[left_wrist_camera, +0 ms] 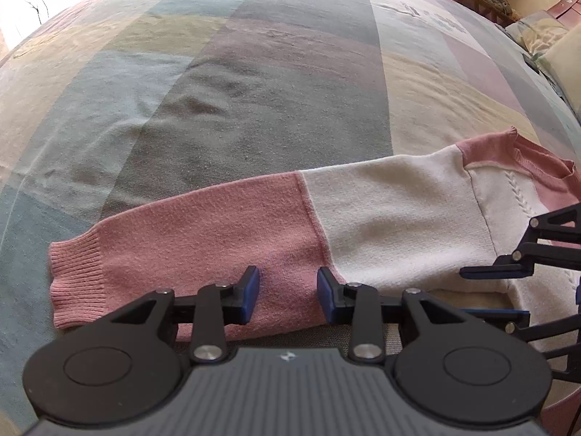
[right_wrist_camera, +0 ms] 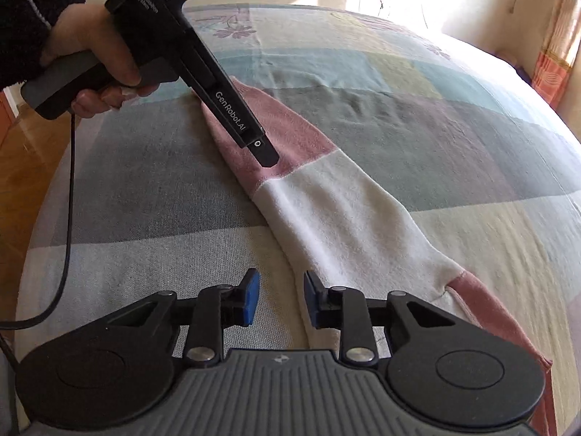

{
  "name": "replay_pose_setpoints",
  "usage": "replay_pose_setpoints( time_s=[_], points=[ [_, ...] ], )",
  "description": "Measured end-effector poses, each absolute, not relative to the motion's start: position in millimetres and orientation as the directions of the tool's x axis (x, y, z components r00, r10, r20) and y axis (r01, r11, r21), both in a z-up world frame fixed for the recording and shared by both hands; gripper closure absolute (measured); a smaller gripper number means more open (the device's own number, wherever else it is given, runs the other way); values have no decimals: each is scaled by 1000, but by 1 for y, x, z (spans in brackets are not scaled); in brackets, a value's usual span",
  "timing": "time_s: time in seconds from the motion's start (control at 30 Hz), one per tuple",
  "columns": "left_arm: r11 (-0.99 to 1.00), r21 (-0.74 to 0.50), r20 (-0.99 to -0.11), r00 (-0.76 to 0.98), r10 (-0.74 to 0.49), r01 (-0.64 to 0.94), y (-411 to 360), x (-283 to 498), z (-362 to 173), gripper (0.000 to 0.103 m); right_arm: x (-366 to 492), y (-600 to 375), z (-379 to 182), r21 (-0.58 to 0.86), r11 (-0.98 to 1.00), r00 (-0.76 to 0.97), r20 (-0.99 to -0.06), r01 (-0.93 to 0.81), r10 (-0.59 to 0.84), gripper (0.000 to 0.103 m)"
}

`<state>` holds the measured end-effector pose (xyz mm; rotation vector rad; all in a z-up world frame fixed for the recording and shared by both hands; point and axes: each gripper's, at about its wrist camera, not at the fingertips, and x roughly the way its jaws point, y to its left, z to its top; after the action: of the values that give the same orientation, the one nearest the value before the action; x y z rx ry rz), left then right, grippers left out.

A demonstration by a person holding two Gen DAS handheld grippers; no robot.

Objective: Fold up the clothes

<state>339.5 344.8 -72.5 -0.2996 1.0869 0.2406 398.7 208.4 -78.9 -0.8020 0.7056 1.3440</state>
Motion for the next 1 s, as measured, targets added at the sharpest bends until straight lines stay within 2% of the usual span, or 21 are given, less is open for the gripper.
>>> replay_pose_setpoints(
  time_s=[0.37,0.43,0.53,0.67,0.77,0.87,1.0],
  points=[
    [931,-189,-879,477,-18,-312,364,328,-79,63,400,237,-109,-260,-131,158,-842,-957,515,79],
    [933,-175,-879,476,-5,-314,367,329,-79,63,397,241,-110,-292,-156,180,-847,-944,500,88],
    [931,-147,-887,460,25,-333,372,325,-76,62,398,246,-107,-255,-143,162,-870,-956,466,90],
    [927,-106,-899,434,65,-360,380,319,-75,63,422,246,-89,59,-27,-65,-903,-998,424,91],
    [944,-84,-899,432,67,-319,378,323,-78,62,436,243,-80,158,65,-111,-881,-985,460,88],
    [962,-9,-910,401,105,-274,376,322,-85,57,446,240,-76,177,179,-63,-858,-968,509,77],
    [953,31,-918,368,147,-302,397,303,-84,51,446,251,-90,112,277,44,-865,-954,500,75]
  ],
)
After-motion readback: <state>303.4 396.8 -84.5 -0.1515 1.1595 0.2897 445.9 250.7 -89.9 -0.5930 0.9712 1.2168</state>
